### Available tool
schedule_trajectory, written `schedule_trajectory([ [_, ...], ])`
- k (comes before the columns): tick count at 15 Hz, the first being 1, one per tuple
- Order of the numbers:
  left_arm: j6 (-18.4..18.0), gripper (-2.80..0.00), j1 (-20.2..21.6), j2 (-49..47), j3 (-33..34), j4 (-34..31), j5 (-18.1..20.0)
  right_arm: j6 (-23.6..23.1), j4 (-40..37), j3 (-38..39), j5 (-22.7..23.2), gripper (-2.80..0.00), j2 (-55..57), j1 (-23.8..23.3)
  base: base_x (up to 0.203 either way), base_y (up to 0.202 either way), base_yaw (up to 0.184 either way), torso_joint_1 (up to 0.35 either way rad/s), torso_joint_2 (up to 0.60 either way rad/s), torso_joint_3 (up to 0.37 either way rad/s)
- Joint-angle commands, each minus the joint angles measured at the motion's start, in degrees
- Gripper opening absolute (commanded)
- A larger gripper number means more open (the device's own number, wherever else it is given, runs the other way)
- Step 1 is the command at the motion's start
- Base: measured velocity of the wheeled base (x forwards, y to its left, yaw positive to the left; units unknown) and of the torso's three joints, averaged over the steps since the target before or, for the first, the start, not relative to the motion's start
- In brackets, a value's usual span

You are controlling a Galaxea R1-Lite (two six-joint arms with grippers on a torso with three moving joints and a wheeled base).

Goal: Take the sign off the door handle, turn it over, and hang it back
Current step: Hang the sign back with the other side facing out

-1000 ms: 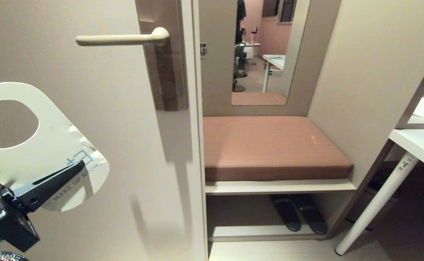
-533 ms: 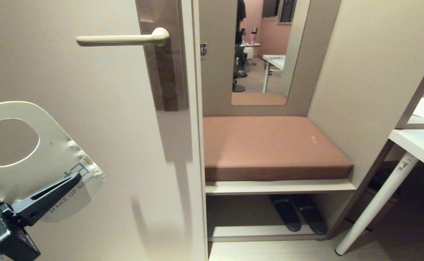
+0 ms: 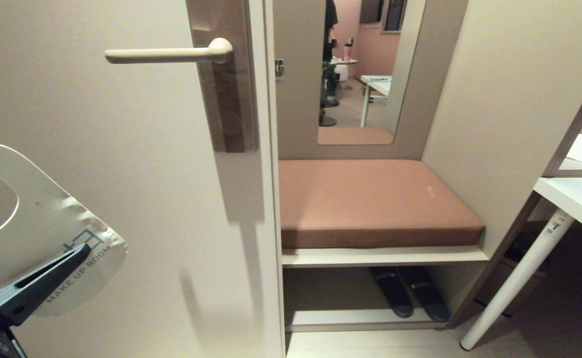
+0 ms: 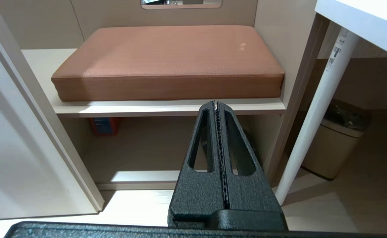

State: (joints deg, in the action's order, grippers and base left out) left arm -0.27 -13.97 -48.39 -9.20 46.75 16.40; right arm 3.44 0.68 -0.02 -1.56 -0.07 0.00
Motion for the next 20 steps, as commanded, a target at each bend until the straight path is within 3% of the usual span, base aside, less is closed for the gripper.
schedule_trajectory([
  [1, 0.0, -2.80, 0.0, 2.0, 0.8, -0.3, -3.0, 0.1, 0.0, 0.0, 0.0, -2.80, 0.1, 0.0, 0.000, 0.000, 0.000, 0.000, 0.00, 0.000],
  [4, -0.1, -2.80, 0.0, 2.1, -0.4, -2.3, -8.7, 0.1, 0.0, 0.0, 0.0, -2.80, 0.1, 0.0, 0.000, 0.000, 0.000, 0.000, 0.00, 0.000],
  [11, -0.3, -2.80, 1.8, -0.2, -3.6, -2.4, -9.1, 0.1, 0.0, 0.0, 0.0, -2.80, 0.1, 0.0, 0.000, 0.000, 0.000, 0.000, 0.00, 0.000],
  [14, -0.2, -2.80, 6.4, -4.9, -7.8, -2.4, -8.9, 0.0, 0.0, 0.0, 0.0, -2.80, 0.1, 0.0, 0.000, 0.000, 0.000, 0.000, 0.00, 0.000],
  [16, -0.2, -2.80, 7.4, -8.0, -9.9, -2.5, -8.8, 0.1, 0.0, 0.0, 0.0, -2.80, 0.1, 0.0, 0.000, 0.000, 0.000, 0.000, 0.00, 0.000],
  [20, -0.4, -2.80, 7.5, -9.6, -14.6, -10.0, -8.8, 0.1, 0.0, 0.0, 0.0, -2.80, 0.1, 0.0, 0.000, 0.000, 0.000, 0.000, 0.00, 0.000],
])
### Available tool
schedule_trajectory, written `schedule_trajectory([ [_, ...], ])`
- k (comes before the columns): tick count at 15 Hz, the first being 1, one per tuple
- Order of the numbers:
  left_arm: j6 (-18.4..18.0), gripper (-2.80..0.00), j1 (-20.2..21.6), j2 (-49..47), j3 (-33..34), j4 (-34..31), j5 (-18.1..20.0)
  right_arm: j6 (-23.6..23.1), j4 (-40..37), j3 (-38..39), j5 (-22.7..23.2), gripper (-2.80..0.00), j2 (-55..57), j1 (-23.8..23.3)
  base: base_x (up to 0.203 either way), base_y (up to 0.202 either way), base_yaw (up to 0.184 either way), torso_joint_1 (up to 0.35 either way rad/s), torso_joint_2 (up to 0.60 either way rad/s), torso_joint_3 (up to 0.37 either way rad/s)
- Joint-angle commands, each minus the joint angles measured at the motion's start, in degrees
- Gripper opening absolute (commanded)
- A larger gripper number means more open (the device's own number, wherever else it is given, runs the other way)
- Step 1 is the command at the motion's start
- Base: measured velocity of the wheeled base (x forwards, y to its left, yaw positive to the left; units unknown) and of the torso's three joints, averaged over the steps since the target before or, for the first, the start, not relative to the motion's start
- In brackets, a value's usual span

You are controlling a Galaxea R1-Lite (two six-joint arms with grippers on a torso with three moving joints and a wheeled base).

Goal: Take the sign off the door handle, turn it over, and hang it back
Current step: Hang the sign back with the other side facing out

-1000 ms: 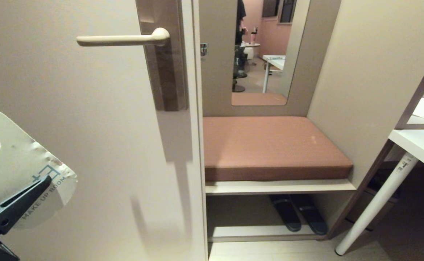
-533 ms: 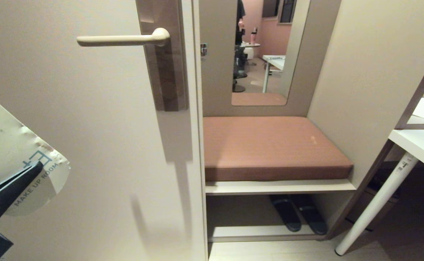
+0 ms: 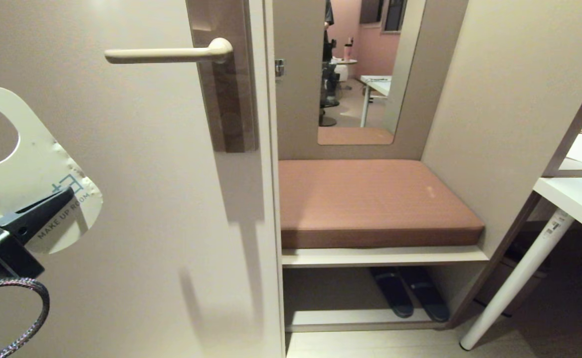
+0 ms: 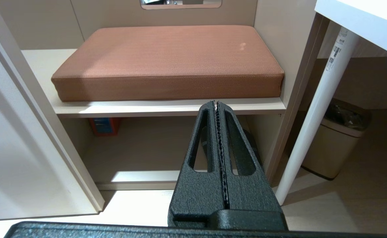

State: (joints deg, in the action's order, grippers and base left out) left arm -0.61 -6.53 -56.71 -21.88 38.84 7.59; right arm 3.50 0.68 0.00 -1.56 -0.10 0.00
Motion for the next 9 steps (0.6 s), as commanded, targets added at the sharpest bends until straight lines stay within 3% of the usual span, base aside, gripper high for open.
schedule_trajectory([
  [1, 0.0, -2.80, 0.0, -1.2, -3.8, -5.4, 0.0, 0.0, 0.0, 0.0, 0.0, -2.80, 0.1, 0.0, 0.000, 0.000, 0.000, 0.000, 0.00, 0.000],
  [6, -0.1, -2.80, 0.0, -1.4, -13.3, -19.8, 0.2, 0.0, 0.0, 0.0, 0.0, -2.80, 0.1, 0.0, 0.000, 0.000, 0.000, 0.000, 0.00, 0.000],
  [9, -0.1, -2.80, -0.5, -2.1, -17.8, -25.2, 0.5, 0.0, 0.0, 0.0, 0.0, -2.80, 0.1, 0.0, 0.000, 0.000, 0.000, 0.000, 0.00, 0.000],
])
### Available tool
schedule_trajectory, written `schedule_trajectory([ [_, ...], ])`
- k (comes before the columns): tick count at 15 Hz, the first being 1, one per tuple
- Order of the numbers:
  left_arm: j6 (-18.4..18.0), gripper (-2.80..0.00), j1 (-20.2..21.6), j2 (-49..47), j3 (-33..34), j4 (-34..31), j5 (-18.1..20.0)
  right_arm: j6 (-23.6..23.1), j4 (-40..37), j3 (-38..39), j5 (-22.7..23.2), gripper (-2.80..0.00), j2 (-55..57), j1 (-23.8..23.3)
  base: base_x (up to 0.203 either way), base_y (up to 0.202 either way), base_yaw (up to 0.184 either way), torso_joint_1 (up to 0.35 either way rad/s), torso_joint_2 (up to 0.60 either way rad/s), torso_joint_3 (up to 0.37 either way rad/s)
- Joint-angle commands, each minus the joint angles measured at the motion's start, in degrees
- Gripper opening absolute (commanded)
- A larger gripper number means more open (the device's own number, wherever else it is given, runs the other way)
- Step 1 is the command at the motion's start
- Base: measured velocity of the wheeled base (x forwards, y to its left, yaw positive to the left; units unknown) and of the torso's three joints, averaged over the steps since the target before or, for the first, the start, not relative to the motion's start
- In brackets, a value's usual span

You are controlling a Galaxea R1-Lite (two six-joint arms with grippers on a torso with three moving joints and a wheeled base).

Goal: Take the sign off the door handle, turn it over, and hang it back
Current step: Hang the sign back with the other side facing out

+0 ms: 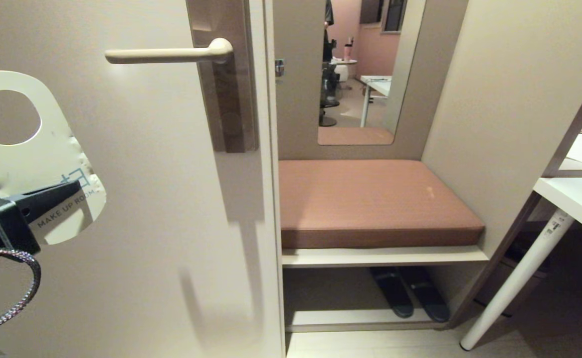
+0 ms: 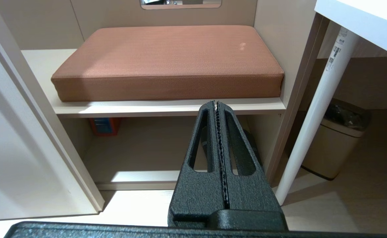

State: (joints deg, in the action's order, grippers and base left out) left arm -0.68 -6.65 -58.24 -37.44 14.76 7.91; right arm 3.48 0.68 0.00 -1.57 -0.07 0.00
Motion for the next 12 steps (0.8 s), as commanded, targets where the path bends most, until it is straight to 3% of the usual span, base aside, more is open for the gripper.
schedule_trajectory([
  [1, -0.1, -2.80, -0.6, -1.6, -4.1, -2.6, 0.2, 0.0, 0.0, 0.0, 0.0, -2.80, 0.1, 0.0, 0.000, 0.000, 0.000, 0.000, 0.00, 0.000],
  [7, -0.8, -2.80, -1.2, -6.2, -16.6, -15.0, 0.3, 0.0, 0.0, 0.0, 0.0, -2.80, 0.1, 0.0, 0.000, 0.000, 0.000, 0.000, 0.00, 0.000],
  [12, -0.9, -2.80, -2.0, -9.8, -21.7, -16.5, 0.4, 0.0, 0.0, 0.0, 0.0, -2.80, 0.1, 0.0, 0.000, 0.000, 0.000, 0.000, 0.00, 0.000],
])
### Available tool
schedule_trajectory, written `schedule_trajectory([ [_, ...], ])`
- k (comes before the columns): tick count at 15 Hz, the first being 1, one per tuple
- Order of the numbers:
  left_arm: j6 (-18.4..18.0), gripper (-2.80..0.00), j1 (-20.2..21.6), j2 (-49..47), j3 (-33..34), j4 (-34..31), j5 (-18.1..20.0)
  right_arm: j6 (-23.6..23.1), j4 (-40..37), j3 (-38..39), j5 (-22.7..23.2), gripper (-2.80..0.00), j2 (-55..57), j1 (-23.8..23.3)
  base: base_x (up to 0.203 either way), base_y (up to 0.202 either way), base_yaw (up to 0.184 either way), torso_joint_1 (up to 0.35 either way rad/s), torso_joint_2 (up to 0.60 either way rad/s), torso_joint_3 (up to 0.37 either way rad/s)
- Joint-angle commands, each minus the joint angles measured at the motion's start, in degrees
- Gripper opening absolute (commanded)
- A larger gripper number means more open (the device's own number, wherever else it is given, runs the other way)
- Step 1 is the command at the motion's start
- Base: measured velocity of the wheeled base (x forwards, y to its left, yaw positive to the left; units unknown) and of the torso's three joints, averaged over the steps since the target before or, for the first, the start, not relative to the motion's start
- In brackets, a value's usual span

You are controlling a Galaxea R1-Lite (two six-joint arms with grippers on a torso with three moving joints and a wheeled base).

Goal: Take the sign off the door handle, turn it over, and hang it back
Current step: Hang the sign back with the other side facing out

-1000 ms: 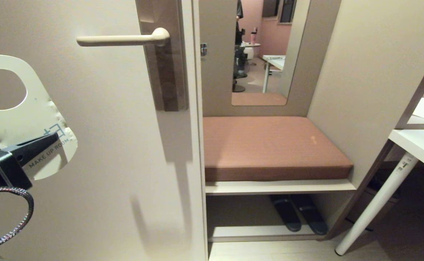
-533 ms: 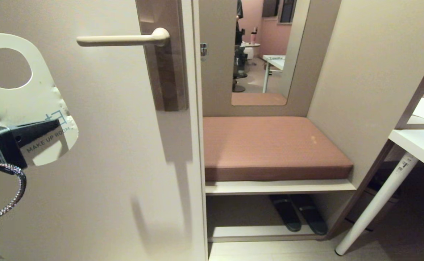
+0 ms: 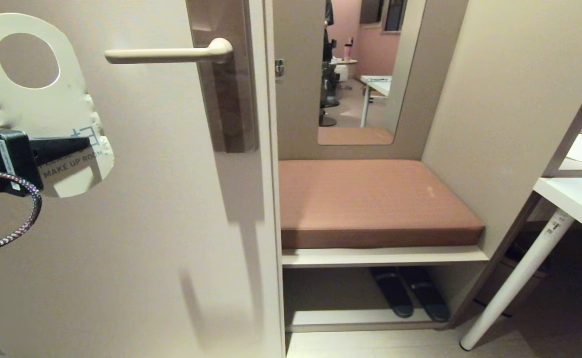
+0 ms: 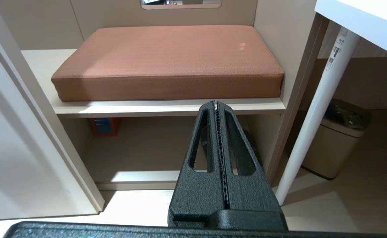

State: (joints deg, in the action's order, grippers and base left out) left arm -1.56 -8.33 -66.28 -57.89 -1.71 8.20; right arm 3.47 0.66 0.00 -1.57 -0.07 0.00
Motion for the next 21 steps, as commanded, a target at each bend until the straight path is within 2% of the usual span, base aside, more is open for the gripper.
schedule_trajectory([
  [1, 0.0, -2.80, -0.4, -2.3, -2.1, 0.0, 0.1, 0.0, 0.0, 0.0, 0.0, -2.80, 0.1, 0.0, 0.000, 0.000, 0.000, 0.000, 0.00, 0.000],
  [6, 0.0, -2.80, -2.0, -4.5, -3.7, -0.1, 0.0, 0.0, 0.0, 0.0, 0.0, -2.80, 0.1, 0.0, 0.000, 0.000, 0.000, 0.000, 0.00, 0.000],
  [21, 0.1, -2.80, -1.9, -9.4, -6.4, 0.6, 0.0, 0.0, 0.0, 0.0, 0.0, -2.80, 0.1, 0.0, 0.000, 0.000, 0.000, 0.000, 0.00, 0.000],
])
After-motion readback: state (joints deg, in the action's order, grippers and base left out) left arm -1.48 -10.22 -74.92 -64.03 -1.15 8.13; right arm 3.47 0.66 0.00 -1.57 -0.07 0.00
